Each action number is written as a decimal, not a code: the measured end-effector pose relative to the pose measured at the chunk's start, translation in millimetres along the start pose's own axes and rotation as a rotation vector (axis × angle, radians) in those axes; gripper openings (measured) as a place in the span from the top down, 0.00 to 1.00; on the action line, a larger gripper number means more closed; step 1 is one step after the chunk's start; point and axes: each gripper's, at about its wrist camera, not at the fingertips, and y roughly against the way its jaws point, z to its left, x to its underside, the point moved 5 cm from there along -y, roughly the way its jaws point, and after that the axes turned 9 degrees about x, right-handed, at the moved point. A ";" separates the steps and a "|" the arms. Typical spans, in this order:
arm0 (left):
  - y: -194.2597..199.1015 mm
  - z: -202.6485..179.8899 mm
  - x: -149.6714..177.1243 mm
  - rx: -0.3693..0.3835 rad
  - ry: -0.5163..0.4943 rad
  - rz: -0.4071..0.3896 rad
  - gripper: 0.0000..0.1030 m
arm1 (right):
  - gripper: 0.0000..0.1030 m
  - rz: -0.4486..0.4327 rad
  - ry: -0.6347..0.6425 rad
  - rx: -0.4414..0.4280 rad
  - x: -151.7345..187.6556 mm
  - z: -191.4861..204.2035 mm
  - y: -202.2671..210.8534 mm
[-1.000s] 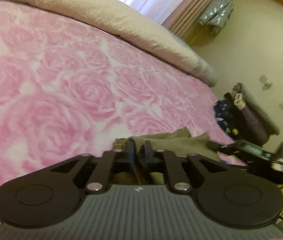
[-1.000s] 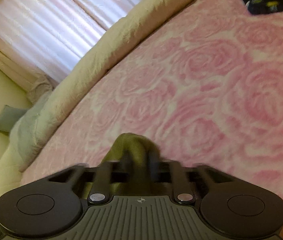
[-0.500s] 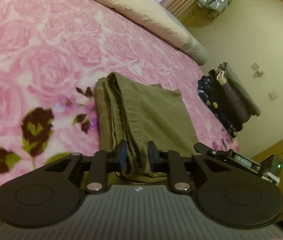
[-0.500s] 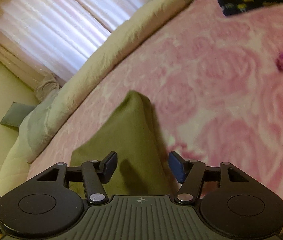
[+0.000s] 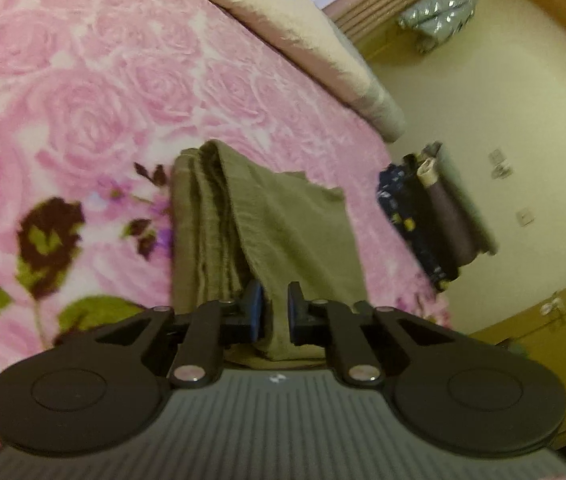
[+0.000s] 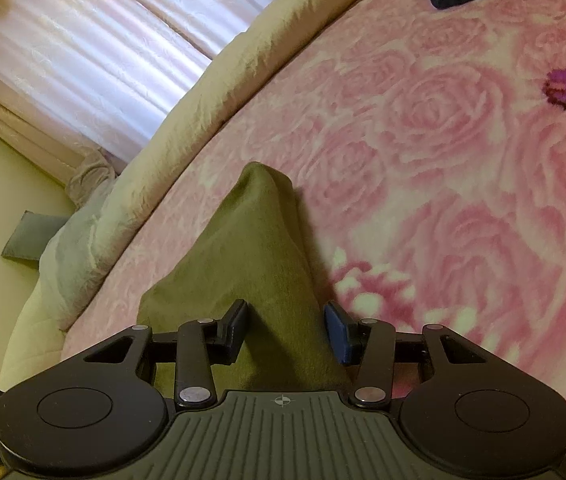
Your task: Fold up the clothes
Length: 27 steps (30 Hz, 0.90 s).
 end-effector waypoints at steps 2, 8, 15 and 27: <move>-4.1 3.9 2.0 -0.013 0.010 0.020 0.92 | 0.55 0.002 0.000 0.001 1.0 -0.2 -2.0; -15.3 5.4 7.2 -0.028 -0.010 0.065 1.00 | 0.55 0.005 -0.002 0.003 3.3 -0.6 -6.0; 14.0 20.1 4.3 -0.017 -0.039 0.029 1.00 | 0.61 0.002 -0.004 0.027 3.3 -3.2 -7.7; 34.7 -11.4 3.5 -0.103 -0.216 -0.034 0.95 | 0.60 -0.146 0.223 0.140 10.0 24.2 26.7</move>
